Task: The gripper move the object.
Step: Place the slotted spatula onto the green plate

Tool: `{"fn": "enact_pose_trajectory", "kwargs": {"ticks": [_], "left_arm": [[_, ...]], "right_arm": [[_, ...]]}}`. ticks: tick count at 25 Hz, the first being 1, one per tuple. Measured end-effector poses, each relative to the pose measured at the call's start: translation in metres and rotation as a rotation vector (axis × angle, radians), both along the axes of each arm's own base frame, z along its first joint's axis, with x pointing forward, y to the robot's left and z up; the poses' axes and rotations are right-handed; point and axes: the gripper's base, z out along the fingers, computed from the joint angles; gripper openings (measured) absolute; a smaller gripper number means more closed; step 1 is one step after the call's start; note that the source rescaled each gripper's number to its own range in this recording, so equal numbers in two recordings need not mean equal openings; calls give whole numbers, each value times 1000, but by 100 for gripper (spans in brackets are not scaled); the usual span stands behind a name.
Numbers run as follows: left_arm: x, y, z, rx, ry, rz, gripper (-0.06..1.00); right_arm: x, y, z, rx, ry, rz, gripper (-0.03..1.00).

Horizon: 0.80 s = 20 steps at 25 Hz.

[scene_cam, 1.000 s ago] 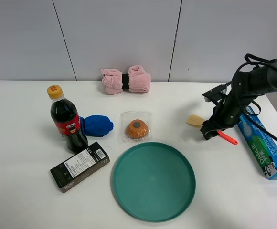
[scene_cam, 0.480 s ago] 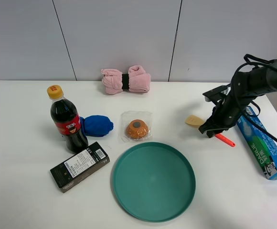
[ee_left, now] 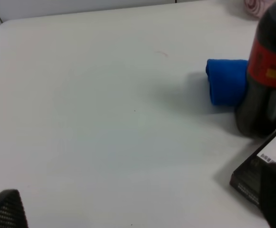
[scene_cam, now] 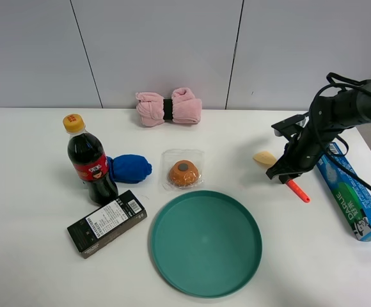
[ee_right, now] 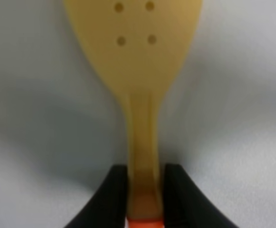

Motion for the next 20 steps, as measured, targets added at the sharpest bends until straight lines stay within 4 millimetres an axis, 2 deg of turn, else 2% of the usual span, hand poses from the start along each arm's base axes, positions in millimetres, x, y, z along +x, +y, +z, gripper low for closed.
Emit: {"fn": "enact_pose_trajectory", "kwargs": {"ticks": [10,14,20], "left_arm": [[0,0,0,0,0,0,100],[0,0,0,0,0,0,100],[0,0,0,0,0,0,100]], "right_arm": [[0,0,0,2,0,-12,5],[0,0,0,4,0,-18,0],[1,0,0,4,-1,-18,0]]}}
